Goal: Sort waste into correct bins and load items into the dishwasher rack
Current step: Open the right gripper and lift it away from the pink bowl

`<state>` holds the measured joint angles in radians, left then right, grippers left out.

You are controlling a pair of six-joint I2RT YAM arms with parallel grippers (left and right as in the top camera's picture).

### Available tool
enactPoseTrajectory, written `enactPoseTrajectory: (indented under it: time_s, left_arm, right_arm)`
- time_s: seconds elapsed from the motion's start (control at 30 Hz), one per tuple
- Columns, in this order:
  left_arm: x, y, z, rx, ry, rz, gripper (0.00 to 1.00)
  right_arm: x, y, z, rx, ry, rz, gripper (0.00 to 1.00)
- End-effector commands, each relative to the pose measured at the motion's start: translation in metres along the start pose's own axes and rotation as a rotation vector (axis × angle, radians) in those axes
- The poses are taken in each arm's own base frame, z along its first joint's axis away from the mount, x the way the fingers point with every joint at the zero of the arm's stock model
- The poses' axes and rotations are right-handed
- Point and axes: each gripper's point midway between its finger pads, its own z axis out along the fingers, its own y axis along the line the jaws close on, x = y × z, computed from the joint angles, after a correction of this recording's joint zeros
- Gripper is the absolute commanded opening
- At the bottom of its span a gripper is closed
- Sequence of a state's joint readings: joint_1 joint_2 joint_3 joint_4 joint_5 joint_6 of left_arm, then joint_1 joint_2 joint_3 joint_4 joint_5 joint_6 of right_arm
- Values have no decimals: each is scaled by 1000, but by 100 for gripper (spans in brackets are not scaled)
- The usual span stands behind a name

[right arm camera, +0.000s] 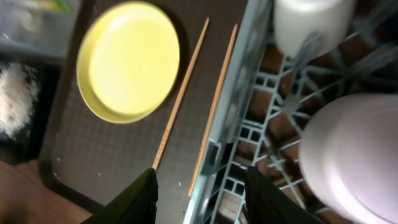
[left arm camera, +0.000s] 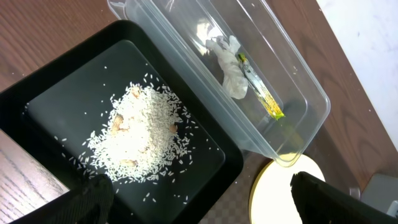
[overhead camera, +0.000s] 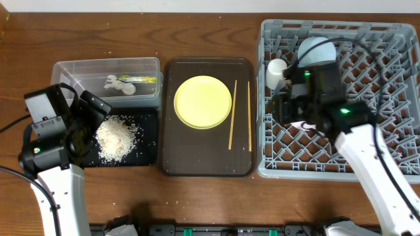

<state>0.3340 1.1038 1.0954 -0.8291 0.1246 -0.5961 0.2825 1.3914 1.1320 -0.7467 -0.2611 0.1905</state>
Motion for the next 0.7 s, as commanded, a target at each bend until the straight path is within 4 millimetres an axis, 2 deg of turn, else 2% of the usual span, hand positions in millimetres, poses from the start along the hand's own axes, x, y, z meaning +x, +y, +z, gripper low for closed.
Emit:
enactPoseTrajectory:
  time_s: [0.0,0.17,0.23,0.3,0.33,0.43,0.67]
  left_arm:
    - [-5,-1,-3,1,-16,-4,94]
    - [-5,-1,-3,1,-16,-4,94]
    - [-5,-1,-3,1,-16,-4,94]
    - [-5,-1,-3,1,-16,-4,94]
    - [-5,-1,-3,1,-16,-4,94]
    - [-5,-1,-3,1,-16,-4,94]
    - [-5,-1,-3,1,-16,-4,94]
  right_arm:
    - [14,-6,26,74,73,-1,44]
    - [27,-10,58,138,141,-15,40]
    - [33,-11,68,142,169,-18,33]
    - [39,-12,75,147,198,-11,22]
    - [41,-12,77,149,209,-11,15]
    - [48,-14,77,158,238,-5,9]
    - [63,-18,68,181,299,3,6]
